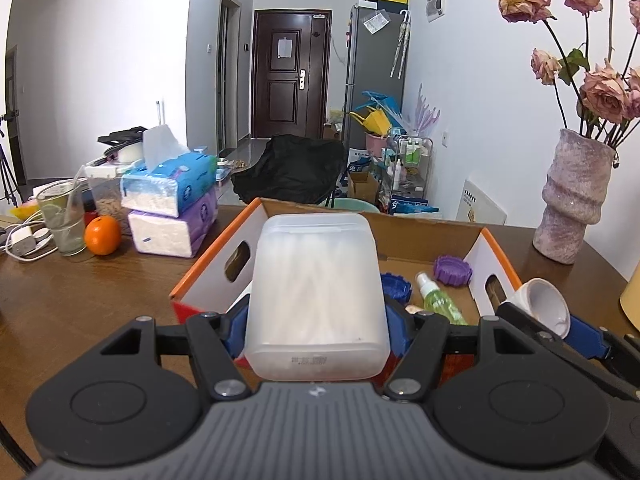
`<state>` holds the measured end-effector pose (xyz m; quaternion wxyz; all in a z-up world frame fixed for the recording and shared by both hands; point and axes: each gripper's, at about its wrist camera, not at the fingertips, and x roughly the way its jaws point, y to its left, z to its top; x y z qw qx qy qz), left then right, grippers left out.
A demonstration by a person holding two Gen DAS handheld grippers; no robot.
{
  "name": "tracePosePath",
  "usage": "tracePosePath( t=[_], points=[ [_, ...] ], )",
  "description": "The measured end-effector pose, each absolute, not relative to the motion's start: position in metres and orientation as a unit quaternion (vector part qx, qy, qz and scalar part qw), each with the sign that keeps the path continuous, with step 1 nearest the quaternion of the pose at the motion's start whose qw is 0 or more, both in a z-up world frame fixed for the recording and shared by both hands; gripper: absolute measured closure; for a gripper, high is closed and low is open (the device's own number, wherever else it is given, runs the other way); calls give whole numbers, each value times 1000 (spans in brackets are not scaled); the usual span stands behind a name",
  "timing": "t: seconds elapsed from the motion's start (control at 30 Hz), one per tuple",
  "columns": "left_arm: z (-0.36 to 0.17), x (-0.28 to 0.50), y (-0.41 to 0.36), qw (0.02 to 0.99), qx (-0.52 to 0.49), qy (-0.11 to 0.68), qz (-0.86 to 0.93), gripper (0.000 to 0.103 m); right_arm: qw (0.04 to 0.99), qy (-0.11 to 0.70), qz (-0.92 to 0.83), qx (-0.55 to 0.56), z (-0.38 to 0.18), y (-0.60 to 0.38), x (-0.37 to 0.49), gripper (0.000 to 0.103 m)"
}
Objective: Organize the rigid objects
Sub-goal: 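Lower clear container into box with left tool while right tool lowers tape roll in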
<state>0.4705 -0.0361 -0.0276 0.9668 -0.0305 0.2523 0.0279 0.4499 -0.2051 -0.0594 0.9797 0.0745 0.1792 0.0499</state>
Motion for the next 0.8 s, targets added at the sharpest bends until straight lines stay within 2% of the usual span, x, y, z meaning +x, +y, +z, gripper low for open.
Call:
tracePosePath(
  t=[0.8],
  points=[
    [-37, 575, -40, 963, -32, 264, 36, 37, 977, 195, 59, 65, -74, -200, 549, 61]
  ],
)
